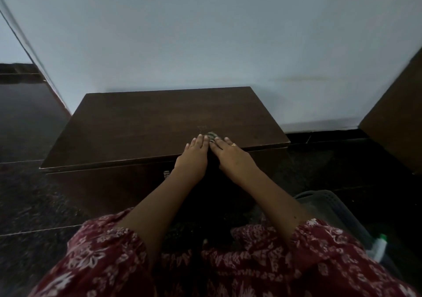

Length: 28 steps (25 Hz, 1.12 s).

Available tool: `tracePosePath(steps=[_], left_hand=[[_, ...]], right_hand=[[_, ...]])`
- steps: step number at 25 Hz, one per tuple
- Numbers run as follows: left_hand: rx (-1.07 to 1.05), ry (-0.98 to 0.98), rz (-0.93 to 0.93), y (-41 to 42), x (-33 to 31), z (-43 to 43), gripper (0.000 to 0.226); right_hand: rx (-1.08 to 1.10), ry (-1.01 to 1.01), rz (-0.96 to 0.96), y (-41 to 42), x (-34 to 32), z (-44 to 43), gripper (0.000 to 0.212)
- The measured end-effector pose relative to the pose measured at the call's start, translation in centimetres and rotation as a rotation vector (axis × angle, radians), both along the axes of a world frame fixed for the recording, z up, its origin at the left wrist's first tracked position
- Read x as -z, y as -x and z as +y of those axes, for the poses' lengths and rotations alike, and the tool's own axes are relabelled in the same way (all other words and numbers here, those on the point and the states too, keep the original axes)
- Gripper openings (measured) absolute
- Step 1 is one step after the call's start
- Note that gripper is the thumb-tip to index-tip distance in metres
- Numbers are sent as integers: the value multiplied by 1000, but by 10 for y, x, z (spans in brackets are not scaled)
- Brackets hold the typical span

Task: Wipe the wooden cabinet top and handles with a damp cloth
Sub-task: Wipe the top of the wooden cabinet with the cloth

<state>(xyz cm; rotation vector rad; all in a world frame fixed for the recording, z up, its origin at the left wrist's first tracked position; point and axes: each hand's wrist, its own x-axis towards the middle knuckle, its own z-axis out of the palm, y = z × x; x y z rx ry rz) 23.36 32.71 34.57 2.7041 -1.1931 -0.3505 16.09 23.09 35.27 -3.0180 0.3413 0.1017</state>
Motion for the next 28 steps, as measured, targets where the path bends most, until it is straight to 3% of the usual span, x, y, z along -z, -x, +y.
tracePosePath(steps=[9,19,23,28], left_hand=[[82,-7,14,-3,0,-13,65],[211,65,37,37,5,-118,67],[265,99,45,42,11,-151,65],[438,185,94,53,13,-184,67]], right_hand=[[49,-9,14,8,-6,-15,52],[278,-2,20,49,5,-104,59],[374,-6,-15,57,11,-130,59],[526,-158,-157,84,15,-155,61]])
